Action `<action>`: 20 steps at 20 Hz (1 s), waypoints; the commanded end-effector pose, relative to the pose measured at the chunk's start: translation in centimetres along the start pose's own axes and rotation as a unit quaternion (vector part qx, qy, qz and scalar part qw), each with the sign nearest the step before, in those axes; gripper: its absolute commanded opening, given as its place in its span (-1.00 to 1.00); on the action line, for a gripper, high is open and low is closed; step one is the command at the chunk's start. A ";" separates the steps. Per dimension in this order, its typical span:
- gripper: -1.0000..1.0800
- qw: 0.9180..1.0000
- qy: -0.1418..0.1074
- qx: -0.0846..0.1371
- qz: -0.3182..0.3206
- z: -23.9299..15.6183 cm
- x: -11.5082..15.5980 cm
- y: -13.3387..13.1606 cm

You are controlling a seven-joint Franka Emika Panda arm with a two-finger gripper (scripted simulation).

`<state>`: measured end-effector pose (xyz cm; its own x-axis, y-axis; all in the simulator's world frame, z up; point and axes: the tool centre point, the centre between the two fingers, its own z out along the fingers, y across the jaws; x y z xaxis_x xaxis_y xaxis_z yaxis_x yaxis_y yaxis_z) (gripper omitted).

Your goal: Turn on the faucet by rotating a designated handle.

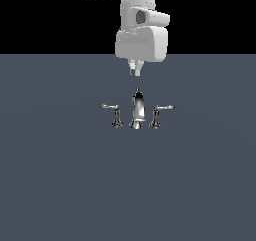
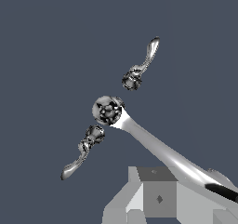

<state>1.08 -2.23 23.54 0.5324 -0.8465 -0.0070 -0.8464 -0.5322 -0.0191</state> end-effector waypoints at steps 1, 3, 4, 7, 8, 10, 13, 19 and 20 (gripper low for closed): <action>-1.00 0.999 0.001 -0.001 0.032 1.6 1.8 -0.5; -1.00 0.998 0.002 -0.002 0.058 3.0 3.3 -0.9; -1.00 0.997 0.003 -0.003 0.071 3.6 4.0 -1.0; -1.00 0.994 0.004 -0.004 0.111 5.6 6.4 -1.3; -1.00 0.992 0.004 -0.005 0.125 6.3 7.2 -1.4; -1.00 0.988 0.005 -0.005 0.152 7.7 8.8 -1.4; -1.00 0.982 0.006 -0.007 0.189 9.5 11.0 -1.3; -1.00 0.969 0.007 -0.008 0.246 12.3 14.4 -0.9; -1.00 0.967 0.007 -0.008 0.254 12.6 14.9 -0.8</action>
<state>9.47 -13.53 11.42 0.0742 -0.9972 0.0011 -0.9972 -0.0742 -0.0007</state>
